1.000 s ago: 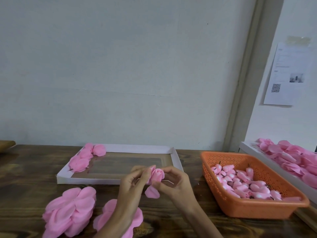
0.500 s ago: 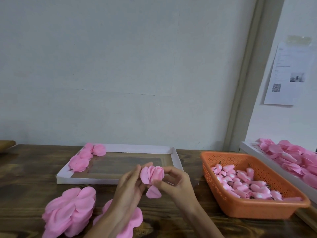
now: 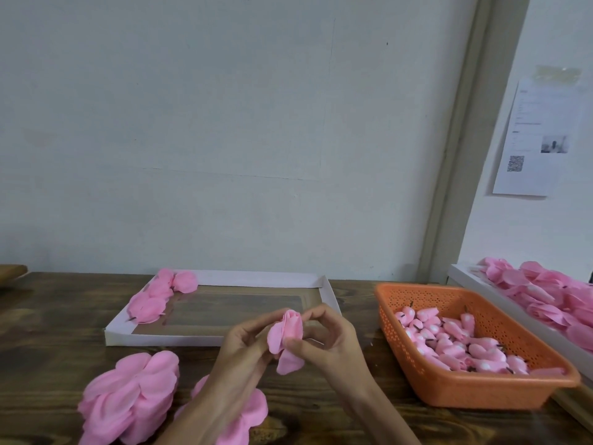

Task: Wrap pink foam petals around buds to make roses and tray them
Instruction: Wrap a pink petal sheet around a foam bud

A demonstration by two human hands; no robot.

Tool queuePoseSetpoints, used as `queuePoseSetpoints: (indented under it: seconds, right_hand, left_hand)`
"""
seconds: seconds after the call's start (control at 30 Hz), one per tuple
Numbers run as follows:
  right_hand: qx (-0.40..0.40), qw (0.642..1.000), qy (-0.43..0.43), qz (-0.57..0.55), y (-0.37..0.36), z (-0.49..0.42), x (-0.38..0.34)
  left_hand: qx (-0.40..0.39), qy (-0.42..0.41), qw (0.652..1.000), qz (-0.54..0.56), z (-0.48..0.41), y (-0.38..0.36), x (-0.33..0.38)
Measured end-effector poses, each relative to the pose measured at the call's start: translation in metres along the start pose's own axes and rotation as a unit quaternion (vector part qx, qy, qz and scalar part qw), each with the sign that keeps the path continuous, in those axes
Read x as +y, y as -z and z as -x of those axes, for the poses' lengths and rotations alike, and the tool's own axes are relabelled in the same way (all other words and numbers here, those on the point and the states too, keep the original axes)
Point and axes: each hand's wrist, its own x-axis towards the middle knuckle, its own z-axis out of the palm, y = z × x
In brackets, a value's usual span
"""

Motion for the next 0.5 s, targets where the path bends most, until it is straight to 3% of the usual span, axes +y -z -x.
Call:
queuePoseSetpoints:
  seconds: [0.37,0.5]
  right_hand:
    - [0.006,1.000,-0.010,-0.010,0.0005,0.0026,-0.0057]
    - [0.004,0.999,-0.002,0.035,0.0012,0.0021,-0.0053]
  left_hand:
    - [-0.047,0.020,0.999,-0.004,0.0042,-0.0008,0.0045]
    - [-0.066,0.010,0.997,-0.025,0.0028,0.0026,0.0025]
